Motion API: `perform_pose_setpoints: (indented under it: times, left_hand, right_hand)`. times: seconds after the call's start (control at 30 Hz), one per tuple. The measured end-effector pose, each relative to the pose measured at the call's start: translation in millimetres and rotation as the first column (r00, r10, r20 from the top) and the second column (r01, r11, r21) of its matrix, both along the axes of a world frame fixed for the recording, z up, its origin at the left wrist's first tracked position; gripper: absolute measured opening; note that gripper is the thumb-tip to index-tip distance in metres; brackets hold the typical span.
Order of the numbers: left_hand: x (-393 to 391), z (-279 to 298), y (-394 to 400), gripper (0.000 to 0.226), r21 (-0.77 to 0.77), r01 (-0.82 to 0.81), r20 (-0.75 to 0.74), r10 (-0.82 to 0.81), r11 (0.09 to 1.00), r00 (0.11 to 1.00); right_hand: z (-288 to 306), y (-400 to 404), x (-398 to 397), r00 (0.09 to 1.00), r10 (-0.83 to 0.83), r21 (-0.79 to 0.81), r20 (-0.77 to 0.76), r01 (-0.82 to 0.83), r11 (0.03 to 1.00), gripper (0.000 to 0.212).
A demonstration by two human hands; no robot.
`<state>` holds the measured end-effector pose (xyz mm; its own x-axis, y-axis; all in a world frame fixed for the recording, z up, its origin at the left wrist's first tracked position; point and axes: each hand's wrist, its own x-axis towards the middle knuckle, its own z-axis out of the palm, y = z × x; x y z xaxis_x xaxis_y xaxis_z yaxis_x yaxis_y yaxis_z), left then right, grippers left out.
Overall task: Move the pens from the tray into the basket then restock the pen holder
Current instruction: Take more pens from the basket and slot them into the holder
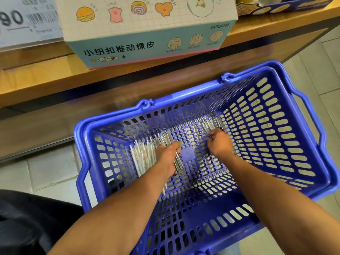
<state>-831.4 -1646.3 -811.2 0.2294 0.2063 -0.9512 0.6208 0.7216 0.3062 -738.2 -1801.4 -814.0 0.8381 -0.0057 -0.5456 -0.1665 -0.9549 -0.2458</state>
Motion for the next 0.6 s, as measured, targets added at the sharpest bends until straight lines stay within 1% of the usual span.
perform_pose_setpoints:
  times: [0.03,0.07,0.2,0.27,0.33,0.37,0.4,0.43,0.47,0.53,0.6]
  left_hand:
    - [-1,1,0,0.064,-0.007,0.004,0.0,-0.004,1.0,1.0]
    - [-1,3,0,0.062,-0.014,0.008,0.002,-0.008,1.0,1.0]
    - [-1,4,0,0.063,-0.03,0.019,0.004,-0.019,0.999,1.0]
    - [0,4,0,0.068,-0.025,0.023,0.003,-0.023,0.999,1.0]
    - [0,3,0,0.074,-0.013,0.029,0.007,-0.028,1.0,1.0]
    - [-1,2,-1,0.075,-0.006,0.03,0.011,-0.03,1.0,1.0]
    - [-1,2,-1,0.078,-0.001,0.027,0.016,-0.027,1.0,1.0]
    - [-1,1,-2,0.082,0.003,0.024,0.017,-0.024,1.0,1.0]
    - [-1,2,-3,0.087,0.008,0.019,0.015,-0.019,1.0,1.0]
    - [0,3,-4,0.091,-0.01,-0.001,0.029,0.001,1.0,1.0]
    - [0,4,-3,0.097,-0.064,-0.025,0.069,0.029,0.998,0.997]
  right_hand:
    - [0,-3,-1,0.999,0.035,-0.078,0.023,-0.033,0.996,0.027]
    - [0,-5,-2,0.997,0.073,-0.128,0.007,-0.072,0.989,0.029]
    - [-3,-2,-5,0.972,0.206,-0.291,-0.108,-0.229,0.929,0.02]
    - [-3,0,-6,0.967,0.221,-0.31,-0.124,-0.249,0.917,0.018]
    - [-1,3,-4,0.96,0.231,-0.271,-0.161,-0.268,0.925,0.016]
    - [1,5,-2,0.953,0.239,-0.218,-0.188,-0.277,0.936,0.016]
    - [3,8,0,0.947,0.236,-0.125,-0.216,-0.266,0.956,0.016]
    - [7,13,2,0.941,0.214,0.01,-0.26,-0.219,0.976,0.016]
    - [13,18,3,0.927,0.184,0.163,-0.326,-0.136,0.977,0.013]
    - [24,30,1,0.88,0.177,0.395,-0.44,0.013,0.919,0.008]
    - [31,40,-4,0.856,0.222,0.52,-0.467,0.062,0.852,0.011]
